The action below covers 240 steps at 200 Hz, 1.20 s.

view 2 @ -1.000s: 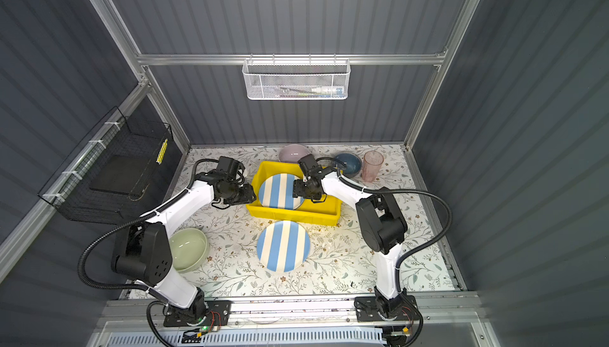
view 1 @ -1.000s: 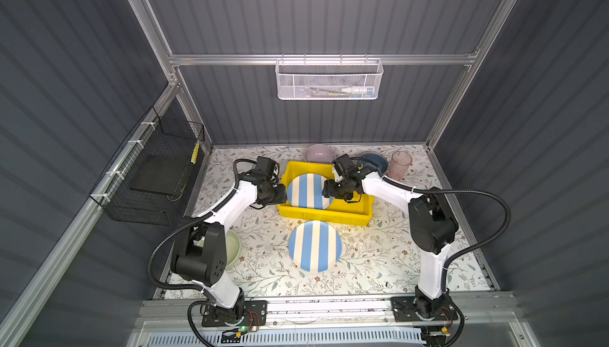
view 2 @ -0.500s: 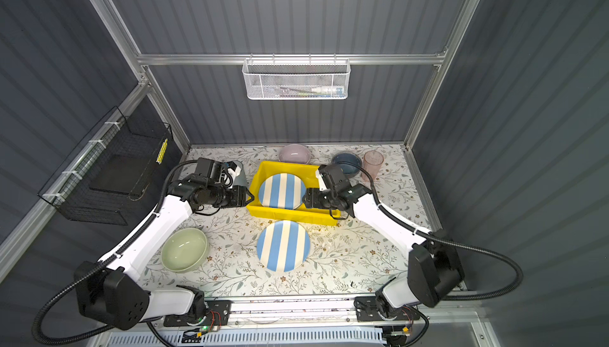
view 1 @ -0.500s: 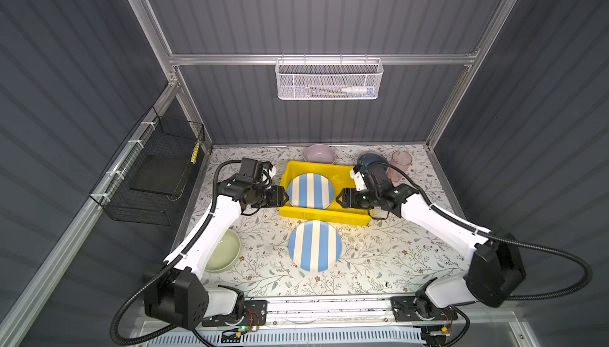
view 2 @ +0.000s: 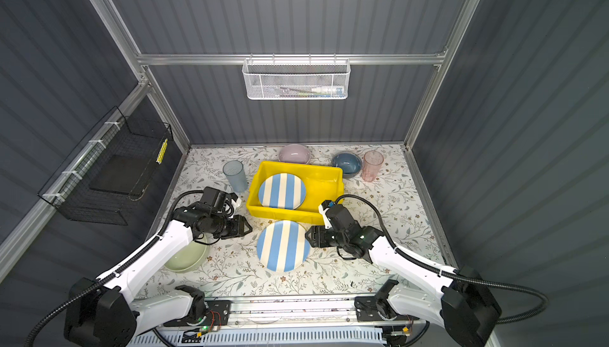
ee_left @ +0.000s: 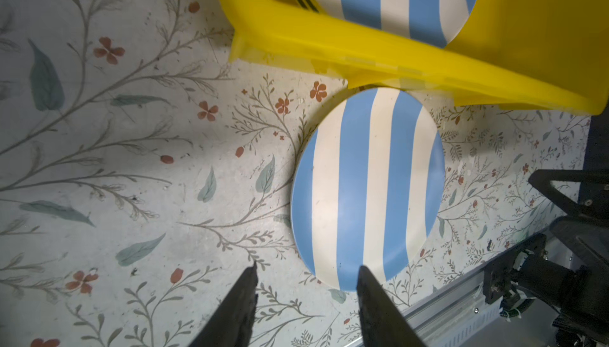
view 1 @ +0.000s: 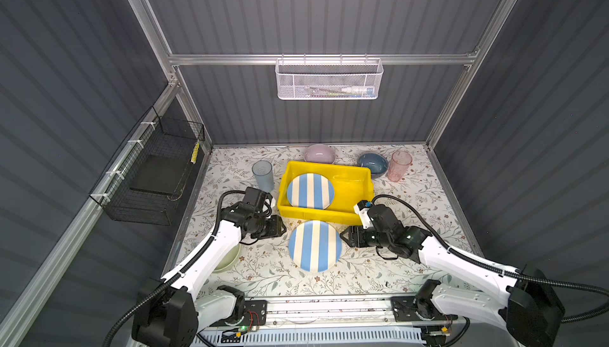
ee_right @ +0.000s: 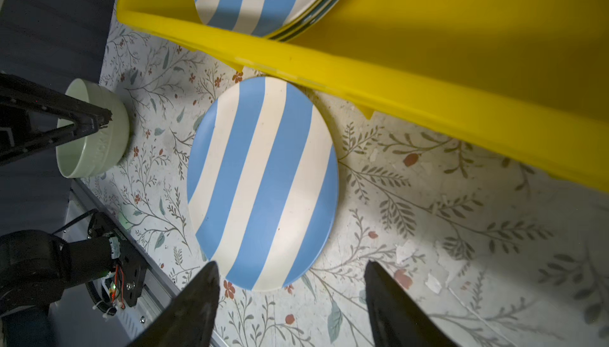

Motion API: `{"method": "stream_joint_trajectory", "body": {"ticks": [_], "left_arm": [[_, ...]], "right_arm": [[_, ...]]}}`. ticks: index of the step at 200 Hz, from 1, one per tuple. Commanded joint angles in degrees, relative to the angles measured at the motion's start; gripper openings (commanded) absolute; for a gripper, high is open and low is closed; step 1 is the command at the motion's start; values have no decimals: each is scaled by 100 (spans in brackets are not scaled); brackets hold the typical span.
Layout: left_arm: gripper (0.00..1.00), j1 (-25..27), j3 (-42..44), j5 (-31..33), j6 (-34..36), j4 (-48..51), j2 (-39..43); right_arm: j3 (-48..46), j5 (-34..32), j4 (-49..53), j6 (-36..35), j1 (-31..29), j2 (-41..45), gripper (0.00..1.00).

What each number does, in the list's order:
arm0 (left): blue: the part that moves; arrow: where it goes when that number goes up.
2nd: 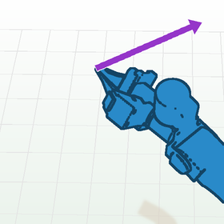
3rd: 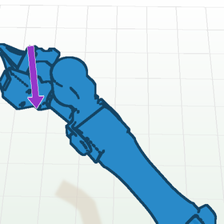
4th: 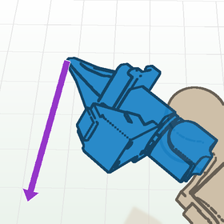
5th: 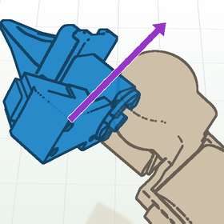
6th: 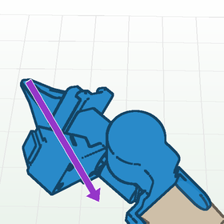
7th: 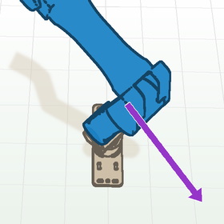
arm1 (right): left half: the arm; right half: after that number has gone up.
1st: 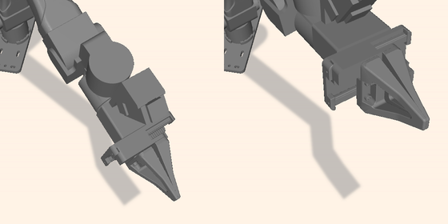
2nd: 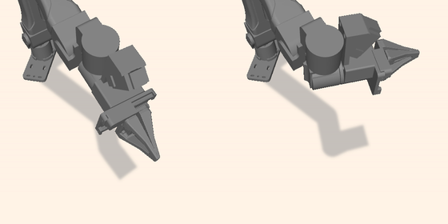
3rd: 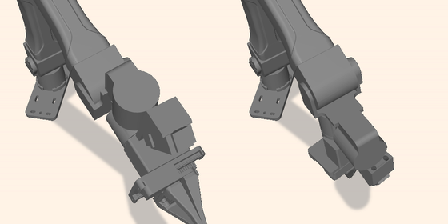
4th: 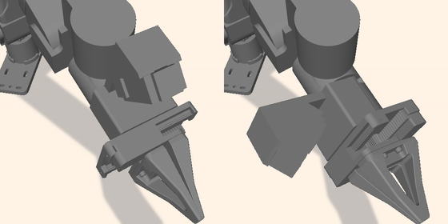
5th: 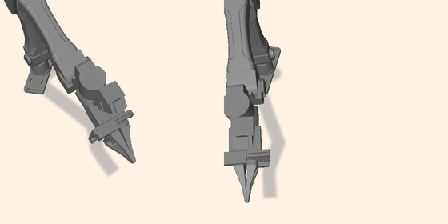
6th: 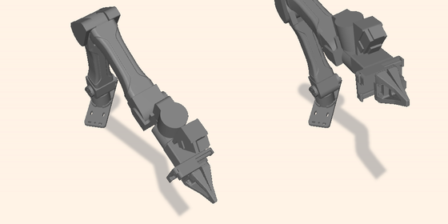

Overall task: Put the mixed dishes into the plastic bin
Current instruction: 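Withdraw both grippers from the bin to the second striped plate's rims, then pinch the second striped plate rims with both grippers and tilt it up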

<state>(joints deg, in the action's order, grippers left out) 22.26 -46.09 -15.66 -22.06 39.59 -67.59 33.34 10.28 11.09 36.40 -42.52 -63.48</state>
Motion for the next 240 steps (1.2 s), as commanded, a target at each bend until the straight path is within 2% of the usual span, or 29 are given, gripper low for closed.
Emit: {"method": "stream_joint_trajectory", "body": {"ticks": [1, 21, 100, 141, 165, 240], "left_arm": [[48, 295, 311, 231, -400, -492, -124], [46, 592, 514, 360, -604, -836, -342], [36, 604, 697, 393, -440, -1248, -1026], [31, 604, 794, 296, -438, -1463, -1202], [23, 604, 782, 398, -465, -1396, -1304], [19, 609, 852, 618, -439, -1297, -1488]], "right_arm": [[-238, -294, -487, 384, -122, -32, 69], [-319, -435, -611, 550, -198, -339, 68], [-279, -427, -1150, 932, -485, -1386, 65], [-185, -452, -1171, 1074, -513, -1613, 64], [-162, -450, -1201, 1094, -519, -1717, 63], [-44, -87, -1457, 1107, -520, -1916, 58]]}}
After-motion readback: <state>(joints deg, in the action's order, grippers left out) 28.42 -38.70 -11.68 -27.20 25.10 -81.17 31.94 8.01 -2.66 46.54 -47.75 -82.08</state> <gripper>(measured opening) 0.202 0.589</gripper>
